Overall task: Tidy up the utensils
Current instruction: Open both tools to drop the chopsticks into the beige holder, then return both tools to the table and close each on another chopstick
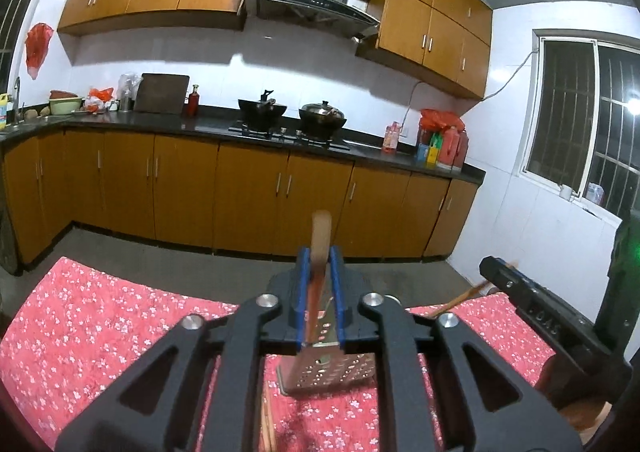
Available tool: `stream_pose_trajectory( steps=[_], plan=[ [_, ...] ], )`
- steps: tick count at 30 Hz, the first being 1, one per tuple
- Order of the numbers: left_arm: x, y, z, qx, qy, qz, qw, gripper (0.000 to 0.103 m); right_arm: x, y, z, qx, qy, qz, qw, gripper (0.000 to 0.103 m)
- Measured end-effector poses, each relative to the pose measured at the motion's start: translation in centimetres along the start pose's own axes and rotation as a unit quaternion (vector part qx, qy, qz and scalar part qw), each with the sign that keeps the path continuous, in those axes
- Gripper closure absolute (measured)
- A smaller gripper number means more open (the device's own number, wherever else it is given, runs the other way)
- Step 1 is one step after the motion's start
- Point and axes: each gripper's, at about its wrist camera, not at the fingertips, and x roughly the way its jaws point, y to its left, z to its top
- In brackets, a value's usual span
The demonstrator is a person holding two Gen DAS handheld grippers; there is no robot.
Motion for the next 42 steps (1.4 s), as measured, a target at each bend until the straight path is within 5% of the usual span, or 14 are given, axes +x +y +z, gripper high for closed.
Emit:
stream_pose_trajectory(
  steps=[1,8,12,17,22,30,32,42],
  plan=[
    [-0.2,0.2,-0.2,-0.001,-0.003,0.001,1.0,0.082,-0.2,-0.1,0.0,0.001,-0.003,0.0,1.0,0.063],
    [-3.3,2.2,-0.2,-0.025,-0.026,0.009,0.9993,0.073,-3.3,-0.9,0.0,0.005,-0.028,-0.004,1.0,0.061],
    [-5.3,3.8,-1.2,-0.02,-0.023,0.043,0.9986,0.068,-4.7,-2.8,-1.8,0.003,-0.012,-0.041,0.999,0.06],
    [-4.2,6.3,-5.7,-0.007,0.054,0.093,0.9942,0.065,-2.2,-5.9,-7.1,0.002,0.114,-0.09,0.989,0.063],
    [-2.0,8.3,-11.0,0.001,0.152,0.113,0.982,0.065,0.6,-7.4,-13.4,0.03,0.237,-0.065,0.969,0.078],
    [-1.4,9.0,-16.7,-0.002,0.216,0.078,0.9732,0.066,2.3,-6.2,-17.3,0.011,0.289,-0.054,0.956,0.08],
    [-1.5,8.8,-17.1,-0.001,0.222,0.062,0.973,0.066,2.4,-6.2,-17.7,-0.007,0.284,-0.066,0.956,0.095],
    [-0.3,6.9,-19.4,0.014,0.27,0.014,0.9626,0.084,2.3,-7.5,-17.6,0.003,0.271,-0.105,0.957,0.095]
  ],
)
